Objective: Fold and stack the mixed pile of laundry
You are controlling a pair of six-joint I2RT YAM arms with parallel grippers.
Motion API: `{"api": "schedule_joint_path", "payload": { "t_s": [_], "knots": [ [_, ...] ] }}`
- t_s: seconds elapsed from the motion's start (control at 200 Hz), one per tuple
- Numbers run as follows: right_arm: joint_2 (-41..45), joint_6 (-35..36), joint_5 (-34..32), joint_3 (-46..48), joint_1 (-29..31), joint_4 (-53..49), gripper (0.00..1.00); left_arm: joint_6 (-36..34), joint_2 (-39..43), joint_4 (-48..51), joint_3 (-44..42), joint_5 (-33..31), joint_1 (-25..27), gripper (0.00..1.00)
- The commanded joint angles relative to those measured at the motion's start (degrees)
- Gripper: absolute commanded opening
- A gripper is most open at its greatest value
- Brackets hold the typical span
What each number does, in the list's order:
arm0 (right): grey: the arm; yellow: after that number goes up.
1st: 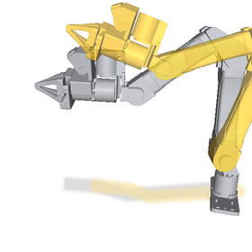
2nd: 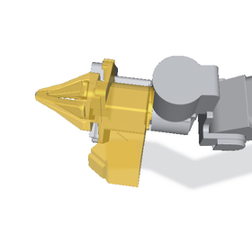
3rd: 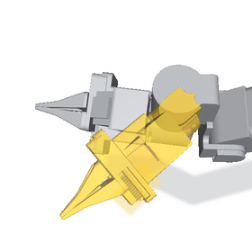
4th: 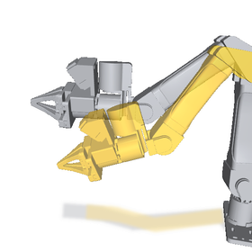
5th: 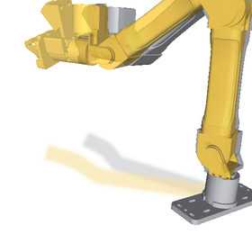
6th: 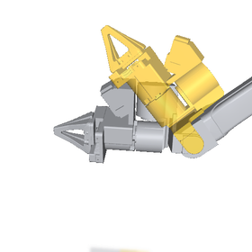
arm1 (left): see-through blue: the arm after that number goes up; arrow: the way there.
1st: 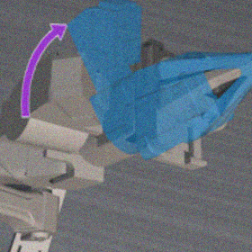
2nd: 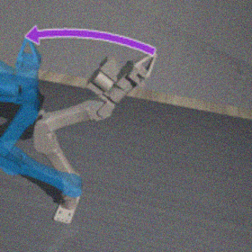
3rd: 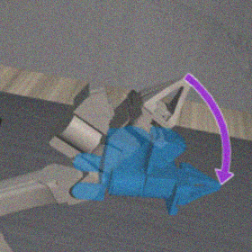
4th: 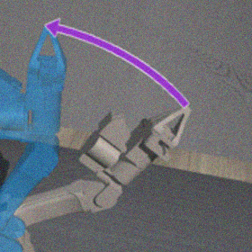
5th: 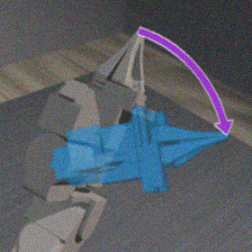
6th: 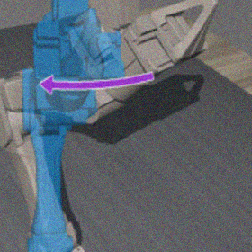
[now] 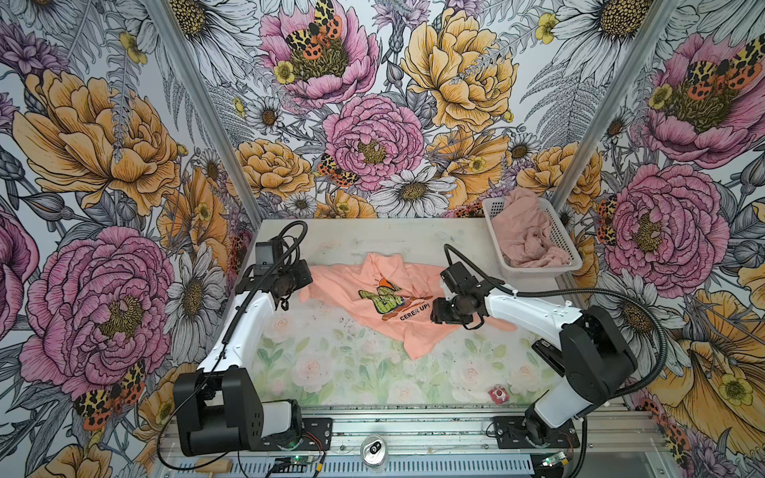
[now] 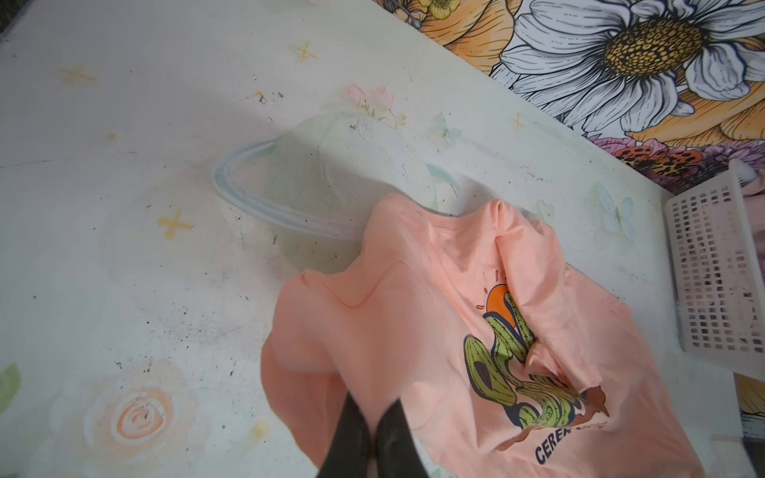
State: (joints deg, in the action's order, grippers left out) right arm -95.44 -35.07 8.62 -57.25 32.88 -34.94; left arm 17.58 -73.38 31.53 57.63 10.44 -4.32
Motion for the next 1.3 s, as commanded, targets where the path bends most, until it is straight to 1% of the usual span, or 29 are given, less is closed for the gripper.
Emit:
{"api": "schedule_joint_path", "payload": {
  "t_s": [0.0, 0.12, 0.185, 0.245, 0.31, 0.365, 0.475, 0.605, 0.666, 0.726, 0.791, 0.851, 0.936, 1.031, 1.151, 1.296],
  "knots": [
    [-2.2, -0.7, -4.0, 0.3, -1.4, 3.0, 0.57, 0.7, 2.3, -0.3, -0.3, -1.0, -0.5, 0.00],
    [-6.4, 0.9, -5.3, -1.2, -4.5, 2.9, 0.50, 1.4, 4.3, 0.7, -1.3, -0.8, -0.2, 0.00],
    [-8.1, 2.0, -7.6, -2.4, -6.8, 2.3, 0.45, 1.6, 6.0, 1.9, -2.0, -1.0, 0.1, 0.00],
    [-10.0, 3.5, -9.6, -4.5, -8.8, 1.4, 0.45, 2.0, 7.9, 2.9, -3.0, -1.0, 0.3, 0.00],
    [-13.0, 5.5, -11.1, -8.9, -11.3, -0.1, 0.44, 2.8, 10.0, 3.8, -4.5, -0.9, 0.7, 0.00],
    [-15.4, 6.8, -11.8, -12.5, -12.4, -1.2, 0.45, 3.8, 11.8, 4.2, -6.1, -0.6, 1.6, 0.00],
    [-22.7, 9.6, -12.8, -23.3, -14.1, -4.1, 0.46, 6.5, 14.3, 4.9, -9.4, -0.6, 4.5, 0.00],
    [-31.9, 12.8, -14.5, -38.3, -15.6, -8.6, 0.50, 10.5, 15.8, 4.8, -13.2, -2.5, 10.4, 0.00],
    [-36.0, 14.1, -14.6, -45.5, -16.4, -11.2, 0.54, 11.9, 15.7, 4.8, -14.4, -3.7, 13.3, 0.00],
    [-38.4, 15.1, -14.6, -50.7, -16.9, -13.8, 0.56, 13.1, 15.4, 4.8, -15.4, -4.6, 15.5, 0.00],
    [-38.8, 15.9, -14.3, -53.9, -17.0, -15.9, 0.58, 14.1, 15.5, 4.9, -16.5, -4.7, 16.4, 0.00],
    [-36.7, 16.2, -13.3, -53.1, -17.0, -16.5, 0.59, 15.0, 16.1, 5.1, -17.6, -5.0, 16.3, 0.00],
    [-31.6, 16.3, -11.2, -48.1, -16.9, -16.4, 0.60, 16.5, 17.3, 5.1, -19.1, -5.8, 16.3, 0.00],
    [-24.2, 15.3, -8.7, -39.1, -16.7, -15.9, 0.61, 17.4, 17.6, 5.0, -20.4, -5.7, 16.2, 0.00],
    [-15.1, 12.8, -5.6, -25.7, -15.3, -12.7, 0.62, 17.6, 17.5, 4.3, -21.5, -5.4, 16.3, 0.00],
    [-8.6, 9.1, -4.6, -14.2, -13.9, -8.5, 0.62, 17.8, 17.8, 3.9, -21.2, -5.6, 16.4, 0.00]
  ]
}}
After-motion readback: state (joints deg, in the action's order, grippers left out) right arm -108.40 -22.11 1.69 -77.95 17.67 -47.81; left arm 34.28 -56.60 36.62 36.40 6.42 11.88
